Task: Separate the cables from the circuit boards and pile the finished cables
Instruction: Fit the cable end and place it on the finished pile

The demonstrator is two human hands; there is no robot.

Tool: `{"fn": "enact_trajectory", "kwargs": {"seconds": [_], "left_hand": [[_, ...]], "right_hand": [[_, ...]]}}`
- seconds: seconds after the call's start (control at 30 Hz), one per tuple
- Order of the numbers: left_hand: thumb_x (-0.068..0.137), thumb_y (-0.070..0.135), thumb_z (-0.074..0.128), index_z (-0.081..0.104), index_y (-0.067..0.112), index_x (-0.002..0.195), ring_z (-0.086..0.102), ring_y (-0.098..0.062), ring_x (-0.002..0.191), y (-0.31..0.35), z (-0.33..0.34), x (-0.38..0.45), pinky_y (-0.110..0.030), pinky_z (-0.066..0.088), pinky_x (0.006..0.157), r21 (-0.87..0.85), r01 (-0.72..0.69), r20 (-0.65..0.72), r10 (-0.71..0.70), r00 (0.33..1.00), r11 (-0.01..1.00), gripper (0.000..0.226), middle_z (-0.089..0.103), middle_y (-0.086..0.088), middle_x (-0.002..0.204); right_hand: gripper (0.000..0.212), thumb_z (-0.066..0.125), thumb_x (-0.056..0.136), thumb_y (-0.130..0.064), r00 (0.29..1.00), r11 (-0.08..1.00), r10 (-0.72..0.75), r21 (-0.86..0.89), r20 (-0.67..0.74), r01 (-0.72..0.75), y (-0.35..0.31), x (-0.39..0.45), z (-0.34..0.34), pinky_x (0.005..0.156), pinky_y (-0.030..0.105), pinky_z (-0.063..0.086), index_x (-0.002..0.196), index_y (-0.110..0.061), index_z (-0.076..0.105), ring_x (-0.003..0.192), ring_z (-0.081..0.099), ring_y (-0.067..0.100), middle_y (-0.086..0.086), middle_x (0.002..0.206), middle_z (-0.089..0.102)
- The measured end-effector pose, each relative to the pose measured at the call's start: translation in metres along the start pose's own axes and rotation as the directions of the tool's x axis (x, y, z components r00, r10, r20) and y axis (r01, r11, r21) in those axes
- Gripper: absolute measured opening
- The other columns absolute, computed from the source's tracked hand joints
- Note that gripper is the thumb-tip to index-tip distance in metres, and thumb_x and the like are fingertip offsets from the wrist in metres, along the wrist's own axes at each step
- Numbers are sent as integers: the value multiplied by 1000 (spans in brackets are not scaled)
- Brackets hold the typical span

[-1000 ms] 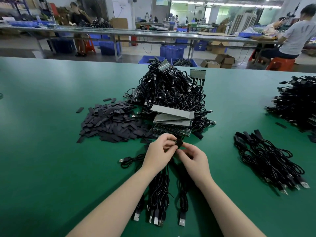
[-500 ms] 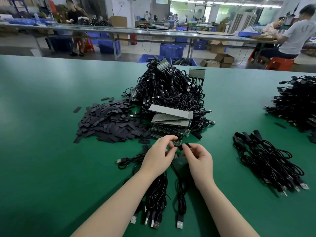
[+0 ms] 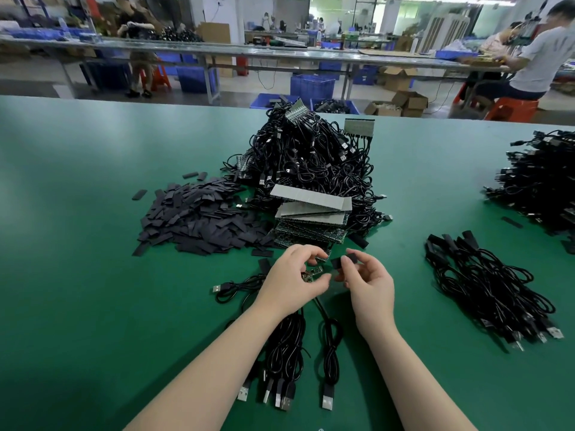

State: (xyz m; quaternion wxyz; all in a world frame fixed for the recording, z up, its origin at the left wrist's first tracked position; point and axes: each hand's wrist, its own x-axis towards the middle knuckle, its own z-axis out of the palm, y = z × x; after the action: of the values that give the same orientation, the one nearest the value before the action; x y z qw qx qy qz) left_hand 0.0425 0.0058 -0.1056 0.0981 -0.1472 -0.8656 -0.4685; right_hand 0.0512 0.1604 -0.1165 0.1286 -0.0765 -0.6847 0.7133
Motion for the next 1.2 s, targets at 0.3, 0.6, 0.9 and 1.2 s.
{"fn": "enact_trajectory", "kwargs": {"seconds": [0.3,0.6,0.9,1.2], "left_hand": [[90,31,67,73,33,103,63,0,92,4,0,-4,-23,52,80,149,-61,-123,79,989,987,14,71,18,101],[100,28,50,67,25,121,59,-6,86,12,-2,-3,-38,50,81,213,-72,-111,98,989,974,28,63,15,88],[91,23,56,62,23,105,53,0,75,9,1,-5,-29,45,70,171,-65,-78,79,994,983,15,59,18,88],[89,39,63,67,34,115,57,1,101,2,1,-3,-33,52,84,114,-34,-32,38,999,993,27,65,16,111]], "right_hand": [[9,71,91,-12,1000,1000,-24,-7,-1,24,-3,-2,0,64,22,53,90,-21,71,66,67,10,2,77,70],[16,71,91,-15,999,999,-26,-17,45,27,-3,-3,0,72,39,57,99,-29,73,66,67,11,15,76,66],[10,73,90,-14,999,1000,-14,-8,48,14,-6,-5,1,68,31,55,95,-22,71,64,67,11,8,76,66],[16,72,90,-7,989,999,-19,51,146,12,-6,-6,-2,64,20,54,98,-20,74,64,65,10,-2,68,66]]}}
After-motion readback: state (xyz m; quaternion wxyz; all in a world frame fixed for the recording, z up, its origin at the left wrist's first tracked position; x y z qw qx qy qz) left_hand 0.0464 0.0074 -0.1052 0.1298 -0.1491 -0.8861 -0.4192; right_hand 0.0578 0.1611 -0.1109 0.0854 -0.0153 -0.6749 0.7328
